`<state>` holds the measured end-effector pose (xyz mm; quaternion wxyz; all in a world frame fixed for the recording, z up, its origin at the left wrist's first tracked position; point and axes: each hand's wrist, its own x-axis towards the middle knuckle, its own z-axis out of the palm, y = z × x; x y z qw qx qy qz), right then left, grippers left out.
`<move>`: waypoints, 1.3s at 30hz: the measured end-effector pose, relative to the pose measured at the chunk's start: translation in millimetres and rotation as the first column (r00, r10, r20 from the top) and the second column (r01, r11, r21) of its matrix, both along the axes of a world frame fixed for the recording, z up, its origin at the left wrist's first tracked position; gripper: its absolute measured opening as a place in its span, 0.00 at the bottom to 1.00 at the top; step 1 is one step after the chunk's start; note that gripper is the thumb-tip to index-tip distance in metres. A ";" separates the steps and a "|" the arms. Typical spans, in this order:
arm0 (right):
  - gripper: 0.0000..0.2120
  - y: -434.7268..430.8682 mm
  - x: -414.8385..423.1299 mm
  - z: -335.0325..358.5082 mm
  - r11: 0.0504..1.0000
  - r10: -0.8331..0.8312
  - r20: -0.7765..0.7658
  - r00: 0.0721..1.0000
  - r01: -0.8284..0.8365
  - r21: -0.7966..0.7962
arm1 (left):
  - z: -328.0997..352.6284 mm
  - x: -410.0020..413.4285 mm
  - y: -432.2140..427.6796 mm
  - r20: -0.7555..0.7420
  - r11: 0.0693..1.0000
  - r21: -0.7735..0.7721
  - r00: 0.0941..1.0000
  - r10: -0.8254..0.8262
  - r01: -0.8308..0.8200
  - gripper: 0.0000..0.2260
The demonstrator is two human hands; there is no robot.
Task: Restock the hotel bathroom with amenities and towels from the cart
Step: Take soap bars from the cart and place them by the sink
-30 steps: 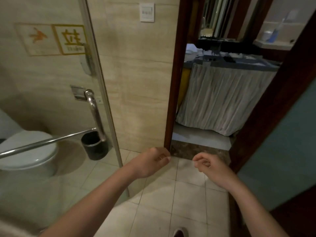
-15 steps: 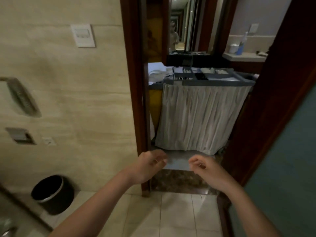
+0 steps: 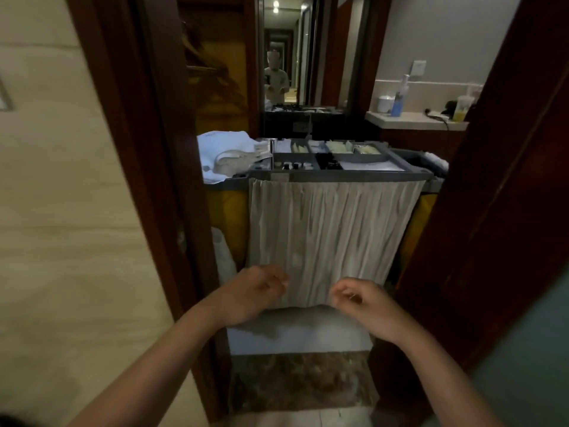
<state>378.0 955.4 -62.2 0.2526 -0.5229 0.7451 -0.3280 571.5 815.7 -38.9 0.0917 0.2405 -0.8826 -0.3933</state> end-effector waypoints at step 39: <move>0.07 -475.0 -479.2 15.8 0.994 0.109 -0.026 0.994 -0.109 -0.030 | 30.4 -465.9 -461.8 -0.021 0.983 -0.005 0.983 0.182 -0.182 0.06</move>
